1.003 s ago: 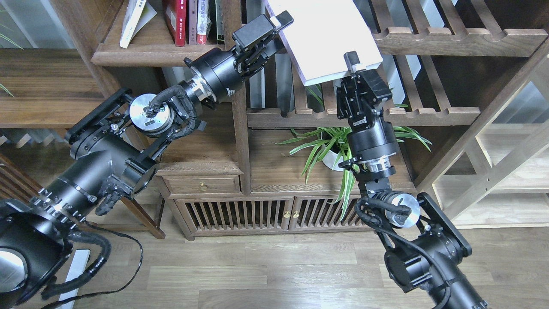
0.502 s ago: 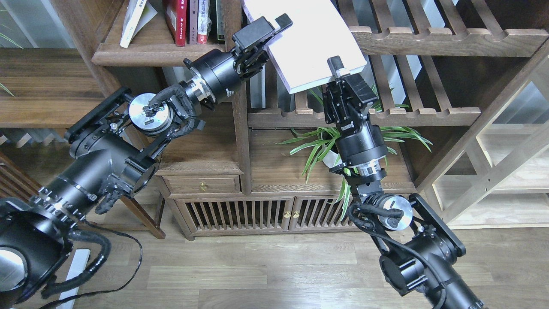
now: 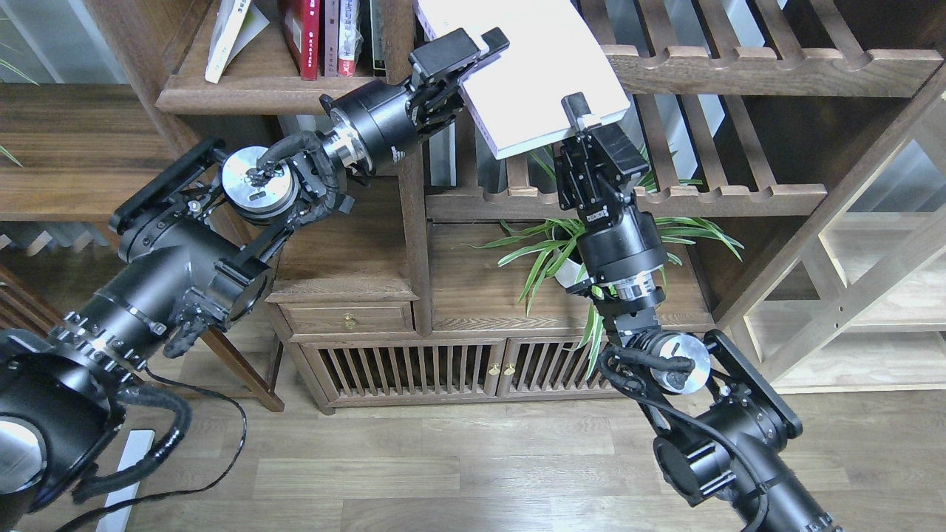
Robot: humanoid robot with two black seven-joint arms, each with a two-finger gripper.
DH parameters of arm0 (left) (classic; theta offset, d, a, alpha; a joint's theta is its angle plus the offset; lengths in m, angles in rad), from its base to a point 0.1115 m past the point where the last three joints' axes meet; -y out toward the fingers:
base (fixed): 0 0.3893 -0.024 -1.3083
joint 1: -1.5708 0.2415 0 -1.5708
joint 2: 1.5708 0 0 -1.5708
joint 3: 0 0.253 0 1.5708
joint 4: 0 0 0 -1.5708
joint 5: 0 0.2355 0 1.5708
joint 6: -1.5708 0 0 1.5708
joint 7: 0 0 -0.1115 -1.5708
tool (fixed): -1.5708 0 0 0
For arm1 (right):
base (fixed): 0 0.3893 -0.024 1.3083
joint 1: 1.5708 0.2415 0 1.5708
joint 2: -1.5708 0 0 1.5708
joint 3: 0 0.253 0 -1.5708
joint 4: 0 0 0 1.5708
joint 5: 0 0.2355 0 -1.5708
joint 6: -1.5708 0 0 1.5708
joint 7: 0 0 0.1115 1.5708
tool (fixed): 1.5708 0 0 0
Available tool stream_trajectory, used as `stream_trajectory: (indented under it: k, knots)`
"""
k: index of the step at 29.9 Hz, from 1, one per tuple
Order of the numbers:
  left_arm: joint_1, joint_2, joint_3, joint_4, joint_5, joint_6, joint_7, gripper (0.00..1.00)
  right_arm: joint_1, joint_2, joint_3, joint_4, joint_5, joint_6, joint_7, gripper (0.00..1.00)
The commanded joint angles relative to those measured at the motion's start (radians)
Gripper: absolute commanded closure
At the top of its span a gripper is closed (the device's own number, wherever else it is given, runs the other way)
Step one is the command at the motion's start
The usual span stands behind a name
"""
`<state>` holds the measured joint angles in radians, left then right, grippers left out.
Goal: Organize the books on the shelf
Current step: 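Grasp the white book's top edge with the left gripper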
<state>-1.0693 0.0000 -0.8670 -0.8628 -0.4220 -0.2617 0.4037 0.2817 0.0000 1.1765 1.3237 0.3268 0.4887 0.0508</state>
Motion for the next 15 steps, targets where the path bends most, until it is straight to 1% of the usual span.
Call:
stream_trajectory:
  k: [1, 8, 15]
  knots:
    - [-0.02, 0.0, -0.001, 0.016, -0.007, 0.007, 0.003, 0.26, -0.001, 0.0, 0.0, 0.0, -0.002, 0.0, 0.0, 0.98]
    - [-0.031, 0.0, -0.015, 0.034, -0.014, 0.007, 0.001, 0.31, -0.001, 0.0, 0.0, 0.0, -0.003, 0.0, 0.0, 0.98]
    - [-0.04, 0.0, -0.018, 0.039, -0.017, 0.005, 0.003, 0.45, -0.001, 0.0, 0.0, 0.0, -0.003, 0.0, 0.0, 0.98]
